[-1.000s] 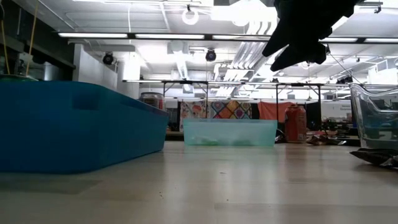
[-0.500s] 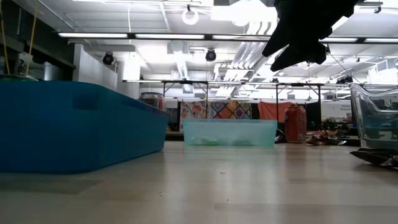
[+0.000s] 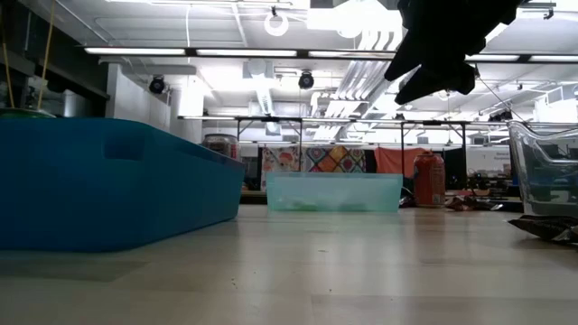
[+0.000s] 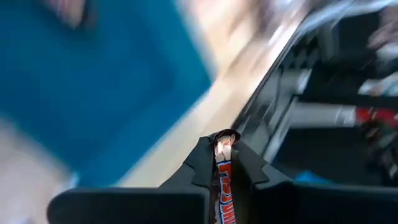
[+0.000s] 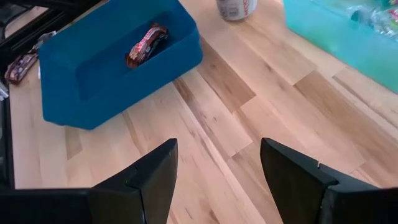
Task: Organize candy in baskets
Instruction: Put the brown chocolate into the blue bin
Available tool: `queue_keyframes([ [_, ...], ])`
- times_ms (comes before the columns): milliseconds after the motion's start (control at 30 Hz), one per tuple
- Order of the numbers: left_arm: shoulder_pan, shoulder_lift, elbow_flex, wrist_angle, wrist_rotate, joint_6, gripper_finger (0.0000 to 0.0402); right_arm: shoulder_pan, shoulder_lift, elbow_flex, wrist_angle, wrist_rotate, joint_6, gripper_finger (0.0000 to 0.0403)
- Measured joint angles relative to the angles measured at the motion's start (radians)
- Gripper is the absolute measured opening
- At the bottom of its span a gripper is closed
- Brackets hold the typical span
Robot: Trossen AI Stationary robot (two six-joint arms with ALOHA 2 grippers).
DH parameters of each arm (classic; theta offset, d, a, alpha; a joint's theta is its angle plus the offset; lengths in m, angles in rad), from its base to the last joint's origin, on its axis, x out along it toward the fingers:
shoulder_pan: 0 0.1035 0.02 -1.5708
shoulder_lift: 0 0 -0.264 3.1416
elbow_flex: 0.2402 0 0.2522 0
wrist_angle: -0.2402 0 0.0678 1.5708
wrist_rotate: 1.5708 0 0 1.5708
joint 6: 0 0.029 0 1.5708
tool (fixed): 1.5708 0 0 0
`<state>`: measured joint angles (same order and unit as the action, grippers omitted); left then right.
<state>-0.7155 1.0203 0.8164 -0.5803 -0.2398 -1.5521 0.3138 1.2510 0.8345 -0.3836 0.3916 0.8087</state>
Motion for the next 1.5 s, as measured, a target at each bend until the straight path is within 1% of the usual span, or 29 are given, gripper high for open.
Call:
queue_keyframes([
  [67, 0.077, 0.002, 0.034, 0.014, -0.042, 0.152, 0.0005, 0.000, 0.000, 0.000, 0.001, -0.004, 0.000, 0.0224],
  [167, 0.193, 0.036, 0.061, 0.017, -0.048, 0.361, 0.0004, 0.000, 0.000, 0.000, 0.008, -0.006, 0.002, 0.0224],
  [233, 0.259, 0.067, 0.060, 0.013, -0.033, 0.458, 0.0004, 0.000, 0.000, 0.000, 0.011, -0.007, -0.002, 0.0224],
  [333, 0.335, 0.131, 0.060, 0.012, 0.019, 0.535, 0.0009, 0.000, 0.000, 0.000, 0.012, -0.007, -0.005, 0.0224],
  [433, 0.382, 0.196, 0.060, 0.017, 0.086, 0.566, 0.0025, 0.000, 0.000, 0.000, 0.012, -0.003, -0.005, 0.0224],
  [533, 0.405, 0.254, 0.060, 0.017, 0.134, 0.589, 0.0044, 0.000, 0.000, 0.000, 0.012, 0.000, -0.005, 0.0224],
  [700, 0.433, 0.300, 0.060, 0.017, 0.209, 0.613, 0.0085, 0.000, 0.000, 0.000, 0.012, 0.001, -0.005, 0.0224],
  [933, 0.476, 0.249, 0.060, 0.018, 0.249, 0.642, 0.0163, 0.000, 0.000, 0.013, 0.014, -0.005, -0.006, 0.0224],
  [1100, 0.514, 0.174, 0.060, 0.036, 0.288, 0.641, 0.0206, 0.000, 0.000, 0.064, 0.014, -0.008, -0.074, 0.0224],
  [1200, 0.535, 0.119, 0.060, 0.105, 0.286, 0.632, 0.0219, 0.000, 0.000, 0.103, 0.014, -0.009, -0.124, 0.0224],
  [1300, 0.551, 0.071, 0.060, 0.232, 0.262, 0.638, 0.0222, 0.000, 0.000, 0.140, 0.015, -0.009, -0.162, 0.0224],
  [1400, 0.562, 0.038, 0.061, 0.392, 0.240, 0.694, 0.0223, 0.000, 0.000, 0.166, 0.014, -0.009, -0.187, 0.0224],
  [1500, 0.568, 0.022, 0.060, 0.532, 0.235, 0.783, 0.0223, 0.000, 0.000, 0.179, 0.015, -0.010, -0.189, 0.0224],
])
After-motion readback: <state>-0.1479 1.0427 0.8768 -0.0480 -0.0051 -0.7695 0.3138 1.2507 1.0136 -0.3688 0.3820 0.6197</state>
